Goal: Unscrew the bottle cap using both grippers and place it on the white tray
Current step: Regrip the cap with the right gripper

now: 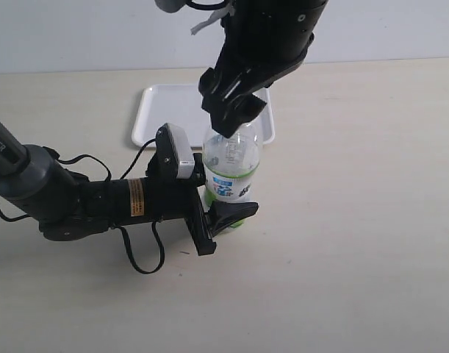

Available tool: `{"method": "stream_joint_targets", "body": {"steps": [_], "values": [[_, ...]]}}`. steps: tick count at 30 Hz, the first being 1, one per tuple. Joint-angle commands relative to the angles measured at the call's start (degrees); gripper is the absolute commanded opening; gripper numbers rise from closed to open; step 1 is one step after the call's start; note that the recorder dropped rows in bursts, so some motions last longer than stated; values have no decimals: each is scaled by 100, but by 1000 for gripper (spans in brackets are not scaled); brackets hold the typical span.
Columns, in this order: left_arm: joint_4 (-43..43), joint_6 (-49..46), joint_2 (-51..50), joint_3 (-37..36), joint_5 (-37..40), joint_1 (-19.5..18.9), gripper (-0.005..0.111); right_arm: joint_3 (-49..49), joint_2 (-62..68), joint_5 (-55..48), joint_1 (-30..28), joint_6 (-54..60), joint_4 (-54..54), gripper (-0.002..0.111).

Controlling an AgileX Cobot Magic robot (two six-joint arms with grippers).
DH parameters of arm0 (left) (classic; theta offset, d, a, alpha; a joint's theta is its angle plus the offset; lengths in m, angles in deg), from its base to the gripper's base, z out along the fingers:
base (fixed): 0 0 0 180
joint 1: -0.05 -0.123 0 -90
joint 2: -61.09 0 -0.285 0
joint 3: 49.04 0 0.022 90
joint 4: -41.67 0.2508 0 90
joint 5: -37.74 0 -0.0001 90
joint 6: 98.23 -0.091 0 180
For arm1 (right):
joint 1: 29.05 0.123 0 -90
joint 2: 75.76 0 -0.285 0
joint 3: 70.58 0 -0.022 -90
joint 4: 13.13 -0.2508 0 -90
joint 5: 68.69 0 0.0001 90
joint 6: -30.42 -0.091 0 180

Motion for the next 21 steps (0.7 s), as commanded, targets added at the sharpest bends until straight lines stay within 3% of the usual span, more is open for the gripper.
{"method": "stream_joint_targets", "body": {"steps": [1,8,14,20,21], "values": [[-67,-39,54,28,-145,21,1,-3,3,-20,19,-776,0,78],[-67,-39,54,28,-145,21,1,-3,3,-6,19,-906,0,65],[-67,-39,54,28,-145,21,1,-3,3,-6,19,-906,0,38],[-67,-39,54,28,-145,21,1,-3,3,-29,19,-715,0,1],[-67,-39,54,28,-145,21,1,-3,3,-32,19,-602,0,0]]}}
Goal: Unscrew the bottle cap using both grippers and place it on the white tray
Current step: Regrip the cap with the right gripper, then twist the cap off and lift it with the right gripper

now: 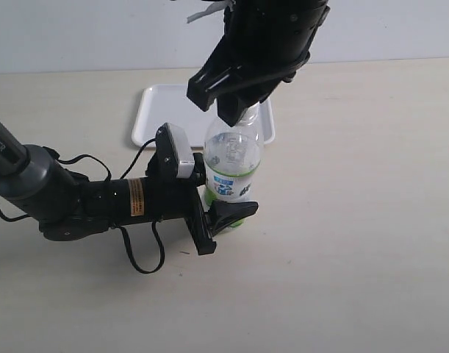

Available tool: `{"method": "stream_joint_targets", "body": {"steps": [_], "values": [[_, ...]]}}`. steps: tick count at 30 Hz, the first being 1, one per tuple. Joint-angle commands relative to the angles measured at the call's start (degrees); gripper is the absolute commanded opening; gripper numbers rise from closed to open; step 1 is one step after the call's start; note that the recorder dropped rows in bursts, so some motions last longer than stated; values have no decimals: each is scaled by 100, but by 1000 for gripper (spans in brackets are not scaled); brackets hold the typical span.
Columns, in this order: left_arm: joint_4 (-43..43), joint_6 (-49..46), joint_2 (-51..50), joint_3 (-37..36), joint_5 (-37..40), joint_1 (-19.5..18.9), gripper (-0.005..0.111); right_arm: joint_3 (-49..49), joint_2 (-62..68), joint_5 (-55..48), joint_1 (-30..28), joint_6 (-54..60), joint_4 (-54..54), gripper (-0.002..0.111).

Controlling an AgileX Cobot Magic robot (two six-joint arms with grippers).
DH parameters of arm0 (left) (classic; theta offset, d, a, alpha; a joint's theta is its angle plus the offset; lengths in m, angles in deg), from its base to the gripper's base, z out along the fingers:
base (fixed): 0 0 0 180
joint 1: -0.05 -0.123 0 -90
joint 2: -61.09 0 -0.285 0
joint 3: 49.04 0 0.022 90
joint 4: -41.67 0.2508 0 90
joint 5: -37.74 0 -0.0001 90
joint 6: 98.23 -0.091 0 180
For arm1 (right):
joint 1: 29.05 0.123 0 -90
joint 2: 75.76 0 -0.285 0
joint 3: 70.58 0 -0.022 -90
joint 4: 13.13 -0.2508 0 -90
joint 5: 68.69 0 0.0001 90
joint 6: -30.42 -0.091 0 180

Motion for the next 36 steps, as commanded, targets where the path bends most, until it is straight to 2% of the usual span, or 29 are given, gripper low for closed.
{"method": "stream_joint_targets", "body": {"steps": [1,7,10,19,20,22,29,32,36], "values": [[-55,-39,54,28,-145,21,1,-3,3,-25,19,475,32,0],[-40,-5,54,28,-145,21,1,-3,3,-27,19,1695,32,0],[-40,112,54,28,-161,21,1,-3,3,-27,19,3345,32,0],[-51,169,54,28,-225,21,1,-3,3,53,19,6452,32,0],[-51,169,54,28,-225,21,1,-3,3,53,19,7357,32,0],[-51,169,54,28,-225,21,1,-3,3,53,19,8443,32,0],[-51,381,54,28,-225,21,1,-3,3,53,19,10985,225,0],[-51,471,54,28,-225,21,1,-3,3,91,19,11496,225,0],[-51,471,54,28,-225,21,1,-3,3,355,19,11486,354,0]]}}
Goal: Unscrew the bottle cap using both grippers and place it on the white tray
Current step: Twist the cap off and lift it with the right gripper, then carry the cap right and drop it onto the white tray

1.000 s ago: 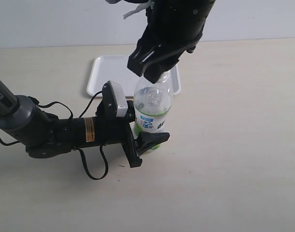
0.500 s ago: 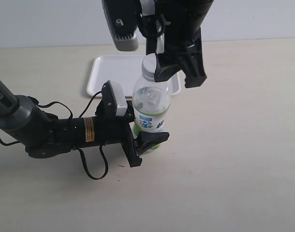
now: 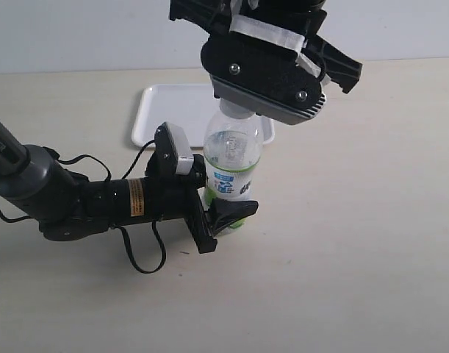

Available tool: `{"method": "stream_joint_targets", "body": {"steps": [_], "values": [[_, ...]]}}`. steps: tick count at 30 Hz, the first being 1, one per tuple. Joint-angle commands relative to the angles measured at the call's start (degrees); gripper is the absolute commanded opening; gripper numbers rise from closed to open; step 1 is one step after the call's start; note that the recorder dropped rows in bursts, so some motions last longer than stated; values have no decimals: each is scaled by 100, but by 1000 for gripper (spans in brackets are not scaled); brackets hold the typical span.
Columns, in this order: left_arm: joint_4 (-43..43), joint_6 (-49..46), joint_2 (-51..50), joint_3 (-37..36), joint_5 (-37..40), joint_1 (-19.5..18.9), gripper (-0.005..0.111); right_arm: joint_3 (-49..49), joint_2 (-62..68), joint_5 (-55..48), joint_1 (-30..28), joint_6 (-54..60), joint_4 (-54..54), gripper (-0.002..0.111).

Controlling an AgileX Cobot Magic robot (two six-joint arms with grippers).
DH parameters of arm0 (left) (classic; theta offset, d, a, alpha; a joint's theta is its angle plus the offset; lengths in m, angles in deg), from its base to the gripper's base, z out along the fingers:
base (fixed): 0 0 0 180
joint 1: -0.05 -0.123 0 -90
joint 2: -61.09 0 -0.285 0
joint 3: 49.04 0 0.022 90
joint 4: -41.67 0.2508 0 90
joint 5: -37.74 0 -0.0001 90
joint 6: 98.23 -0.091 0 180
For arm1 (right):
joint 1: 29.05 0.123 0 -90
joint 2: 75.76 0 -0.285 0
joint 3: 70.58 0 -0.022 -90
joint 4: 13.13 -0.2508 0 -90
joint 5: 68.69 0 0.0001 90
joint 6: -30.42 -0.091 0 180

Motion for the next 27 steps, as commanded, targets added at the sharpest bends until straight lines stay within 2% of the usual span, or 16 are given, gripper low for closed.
{"method": "stream_joint_targets", "body": {"steps": [1,7,10,14,16,20,23,27], "values": [[-60,56,54,28,-225,17,1,-3,-23,194,19,151,207,0],[-211,-15,54,28,-225,17,1,-3,-449,-40,19,16,24,0],[-211,-165,54,28,-225,17,1,-3,-904,-122,19,-473,-304,0],[-211,-280,54,28,-225,17,1,-3,-1530,12,8,-1898,-489,0],[-218,-281,54,28,-225,17,1,-3,-1840,59,-24,-3000,-342,0],[-218,-281,54,28,-225,17,1,-3,-2229,-47,-24,-5547,365,0],[-218,-281,54,28,-225,17,1,9,-2287,-240,-24,-6989,928,0],[-235,-281,54,28,-225,17,1,294,-2211,-99,-158,-7769,1090,0]]}}
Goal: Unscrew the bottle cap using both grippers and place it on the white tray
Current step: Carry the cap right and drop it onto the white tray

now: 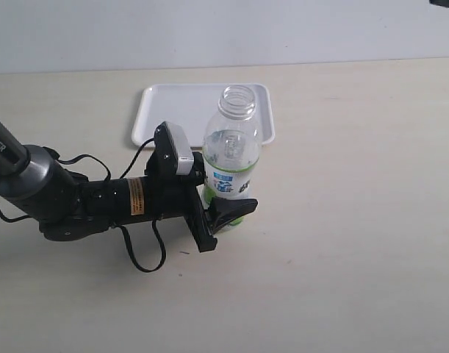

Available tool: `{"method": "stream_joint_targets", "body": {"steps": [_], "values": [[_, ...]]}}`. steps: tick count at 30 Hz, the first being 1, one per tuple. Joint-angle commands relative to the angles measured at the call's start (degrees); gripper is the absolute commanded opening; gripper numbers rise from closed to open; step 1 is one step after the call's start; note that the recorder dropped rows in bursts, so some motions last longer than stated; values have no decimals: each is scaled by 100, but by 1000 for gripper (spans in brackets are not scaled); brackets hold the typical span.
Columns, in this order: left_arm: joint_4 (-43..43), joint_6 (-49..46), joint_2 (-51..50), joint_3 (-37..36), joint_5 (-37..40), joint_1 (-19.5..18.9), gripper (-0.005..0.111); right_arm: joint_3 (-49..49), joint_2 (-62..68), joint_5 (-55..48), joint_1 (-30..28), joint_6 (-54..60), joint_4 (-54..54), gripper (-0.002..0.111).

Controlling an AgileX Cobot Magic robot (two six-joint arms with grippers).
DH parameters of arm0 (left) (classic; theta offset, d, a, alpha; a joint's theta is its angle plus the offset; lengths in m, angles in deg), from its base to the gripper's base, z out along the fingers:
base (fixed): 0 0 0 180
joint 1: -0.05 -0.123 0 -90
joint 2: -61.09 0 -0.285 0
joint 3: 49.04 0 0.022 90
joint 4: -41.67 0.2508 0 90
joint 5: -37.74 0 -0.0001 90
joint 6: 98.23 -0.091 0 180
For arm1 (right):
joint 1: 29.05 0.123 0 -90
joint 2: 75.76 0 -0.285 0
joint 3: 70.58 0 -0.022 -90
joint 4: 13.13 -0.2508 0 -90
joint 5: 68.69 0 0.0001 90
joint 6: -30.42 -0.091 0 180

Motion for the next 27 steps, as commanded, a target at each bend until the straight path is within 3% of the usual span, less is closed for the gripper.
{"method": "stream_joint_targets", "body": {"steps": [1,8,15,20,27], "values": [[-152,-27,54,28,-236,17,1,367,95,208,-239,-914,118,0],[-205,-27,54,28,-236,-43,1,1217,644,2301,-1057,-914,-245,0],[-217,227,54,28,-236,-207,1,1277,1808,3805,-1918,-811,-1199,0],[-287,291,54,28,-236,-310,1,1084,2690,3912,-2302,-811,-2024,0],[-623,494,54,28,-236,-325,1,364,3967,3854,-2336,-849,-2808,0]]}}
